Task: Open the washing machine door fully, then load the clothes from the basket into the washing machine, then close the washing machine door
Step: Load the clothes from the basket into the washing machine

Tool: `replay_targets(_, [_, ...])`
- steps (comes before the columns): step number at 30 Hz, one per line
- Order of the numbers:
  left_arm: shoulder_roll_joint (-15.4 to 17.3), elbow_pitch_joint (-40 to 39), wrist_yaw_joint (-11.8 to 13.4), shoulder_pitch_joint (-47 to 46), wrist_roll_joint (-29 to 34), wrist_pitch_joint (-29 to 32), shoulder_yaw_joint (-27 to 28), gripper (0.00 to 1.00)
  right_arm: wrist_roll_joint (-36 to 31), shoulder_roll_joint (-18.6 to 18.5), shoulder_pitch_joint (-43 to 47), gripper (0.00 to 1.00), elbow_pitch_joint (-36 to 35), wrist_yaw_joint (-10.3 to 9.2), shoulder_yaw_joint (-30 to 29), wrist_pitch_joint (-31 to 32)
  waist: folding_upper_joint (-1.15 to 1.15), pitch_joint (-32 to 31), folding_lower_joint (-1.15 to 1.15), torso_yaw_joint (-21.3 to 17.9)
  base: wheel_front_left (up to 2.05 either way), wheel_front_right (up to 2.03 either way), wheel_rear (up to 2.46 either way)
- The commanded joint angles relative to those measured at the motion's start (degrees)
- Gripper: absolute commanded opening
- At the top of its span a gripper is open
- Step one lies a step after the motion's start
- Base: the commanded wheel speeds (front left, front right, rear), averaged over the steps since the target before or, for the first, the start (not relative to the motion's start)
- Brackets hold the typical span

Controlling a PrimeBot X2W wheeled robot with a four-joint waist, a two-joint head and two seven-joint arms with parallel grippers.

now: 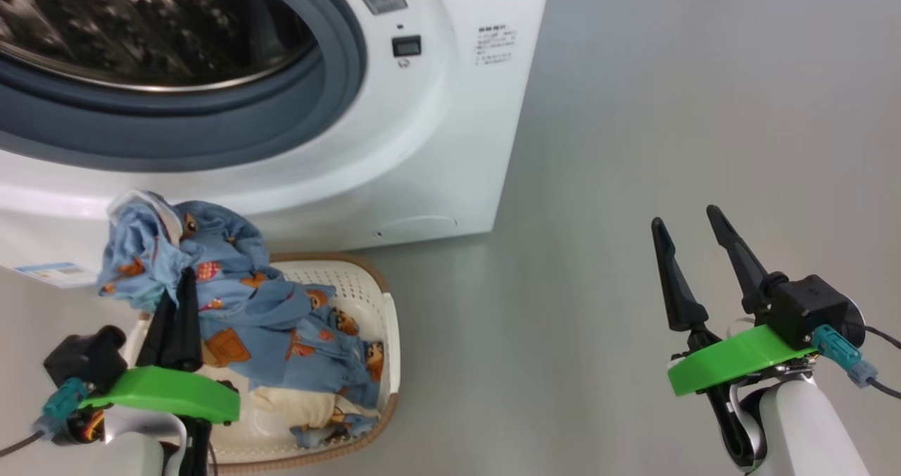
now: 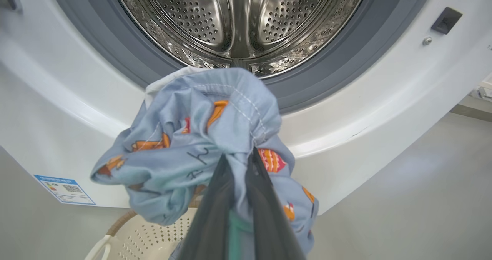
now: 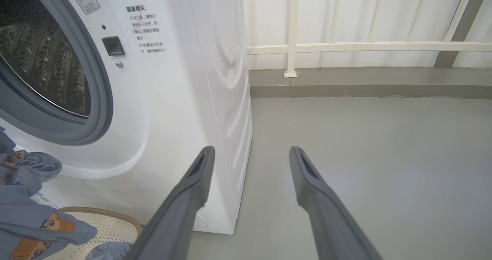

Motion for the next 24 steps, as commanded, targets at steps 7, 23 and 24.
replay_targets(7, [-0.77, -9.16, 0.27, 4.44, 6.28, -0.53, 4.71, 0.00, -0.76, 0.11, 2.71, 1.00, -0.54, 0.09, 1.12, -0.68, 0.00, -6.44, 0.00, 2.45, 0.00, 0.00, 0.00])
replay_targets(23, [-2.73, -20.37, 1.11, 14.01, 14.06, -0.53, 8.21, 0.00, -0.36, 0.22, 5.75, 1.00, 0.12, 0.09, 1.50, -0.68, 0.00, -13.39, 0.00, 3.25, 0.00, 0.00, 0.00])
replay_targets(24, [-2.81, -20.68, 1.17, 14.57, 14.31, -0.53, 8.31, 0.00, -0.41, 0.22, 5.94, 1.00, 0.12, 0.09, 1.47, -0.68, 0.00, -13.77, 0.00, 3.25, 0.00, 0.00, 0.00])
